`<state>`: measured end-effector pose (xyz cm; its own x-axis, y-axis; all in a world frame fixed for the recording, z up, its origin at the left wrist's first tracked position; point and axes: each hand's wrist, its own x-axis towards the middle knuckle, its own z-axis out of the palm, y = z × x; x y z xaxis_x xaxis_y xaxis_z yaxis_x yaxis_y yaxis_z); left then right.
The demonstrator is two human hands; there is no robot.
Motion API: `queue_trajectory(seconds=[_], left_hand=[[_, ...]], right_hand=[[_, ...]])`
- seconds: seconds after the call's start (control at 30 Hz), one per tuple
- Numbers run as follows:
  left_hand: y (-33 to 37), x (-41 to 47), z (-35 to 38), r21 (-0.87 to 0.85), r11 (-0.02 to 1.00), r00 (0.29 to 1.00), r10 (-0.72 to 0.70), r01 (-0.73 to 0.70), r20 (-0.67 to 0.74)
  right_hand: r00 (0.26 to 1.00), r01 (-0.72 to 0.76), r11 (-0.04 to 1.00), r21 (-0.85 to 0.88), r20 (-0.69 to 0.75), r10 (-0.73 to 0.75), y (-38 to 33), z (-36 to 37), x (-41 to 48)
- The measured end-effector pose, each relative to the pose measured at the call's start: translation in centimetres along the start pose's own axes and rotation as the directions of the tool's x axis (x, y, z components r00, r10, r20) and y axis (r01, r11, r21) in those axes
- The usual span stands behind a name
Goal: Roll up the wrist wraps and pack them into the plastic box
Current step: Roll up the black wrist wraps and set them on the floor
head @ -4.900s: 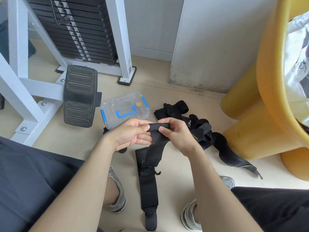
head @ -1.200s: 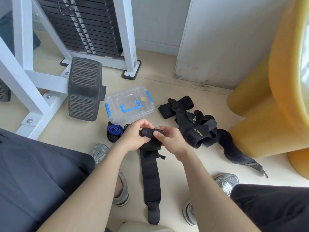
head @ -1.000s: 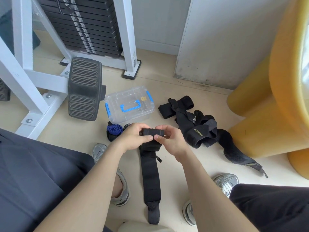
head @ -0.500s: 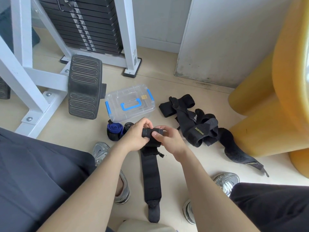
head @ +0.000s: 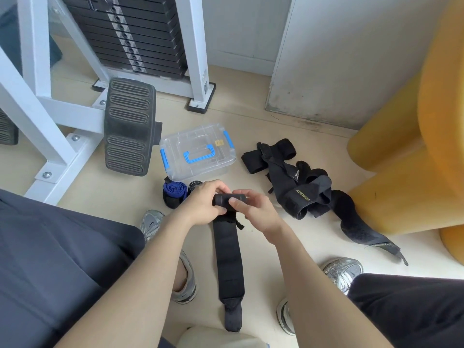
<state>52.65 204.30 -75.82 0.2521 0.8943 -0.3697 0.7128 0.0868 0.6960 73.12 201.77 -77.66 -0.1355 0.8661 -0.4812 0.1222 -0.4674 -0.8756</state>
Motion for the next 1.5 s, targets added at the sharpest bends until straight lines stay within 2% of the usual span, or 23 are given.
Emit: queue_trajectory(seconds=[0.13,0.33,0.5,0.6,0.7,0.77,0.87,1.0,1.17,1.27,1.4,1.5], left_hand=[[-0.3,-0.1,0.5,0.049,0.999,1.0,0.01,-0.01,0.0],[0.1,0.4,0.5,0.067,0.997,0.984,-0.06,0.049,0.17],[-0.4,0.2,0.4,-0.004,0.995,0.987,-0.102,0.103,0.124],[-0.8,0.1,0.2,-0.05,0.99,0.986,-0.124,0.13,0.11],[-1.2,0.3,-0.4,-0.132,0.98,0.986,-0.139,0.151,0.095],[-1.3,0.6,-0.7,-0.205,0.967,0.986,-0.136,0.153,0.095],[-1.6,0.7,-1.0,-0.306,0.94,0.988,-0.126,0.148,0.09],[-1.9,0.5,-1.2,-0.44,0.883,0.986,-0.143,0.165,0.083],[-2.1,0.6,-1.3,-0.706,0.678,0.978,-0.171,0.203,0.117],[-1.9,1.0,-1.6,-0.758,0.625,0.981,-0.156,0.189,0.116],[-0.9,1.4,-1.7,-0.764,0.629,0.99,-0.097,0.142,0.105],[0.3,1.3,-1.9,-0.759,0.647,0.997,-0.04,0.079,0.07]], right_hand=[[0.999,0.044,0.998,-0.047,0.004,-0.044,0.4,0.3,0.1],[0.999,0.02,1.0,0.014,-0.03,-0.02,0.4,0.7,0.3],[0.99,-0.068,0.997,0.04,-0.124,0.073,0.7,0.0,0.8],[0.971,-0.169,0.978,-0.12,-0.193,0.144,2.2,-1.1,1.4],[0.977,-0.202,0.924,-0.325,-0.125,0.17,3.8,-1.3,1.5],[0.984,-0.176,0.906,-0.385,-0.059,0.166,4.3,-0.8,1.3],[0.989,-0.119,0.951,-0.286,0.048,0.138,3.9,0.7,1.2],[0.994,-0.088,0.99,-0.108,0.054,0.094,2.4,2.0,2.0],[0.98,-0.071,0.997,-0.025,0.185,0.075,1.0,1.9,2.3],[0.989,-0.059,0.998,-0.003,0.135,0.059,0.5,1.8,2.4],[1.0,0.011,0.998,-0.058,-0.022,-0.012,-0.5,1.6,2.3],[0.992,0.062,0.997,-0.035,-0.107,-0.066,-1.5,1.3,2.0]])
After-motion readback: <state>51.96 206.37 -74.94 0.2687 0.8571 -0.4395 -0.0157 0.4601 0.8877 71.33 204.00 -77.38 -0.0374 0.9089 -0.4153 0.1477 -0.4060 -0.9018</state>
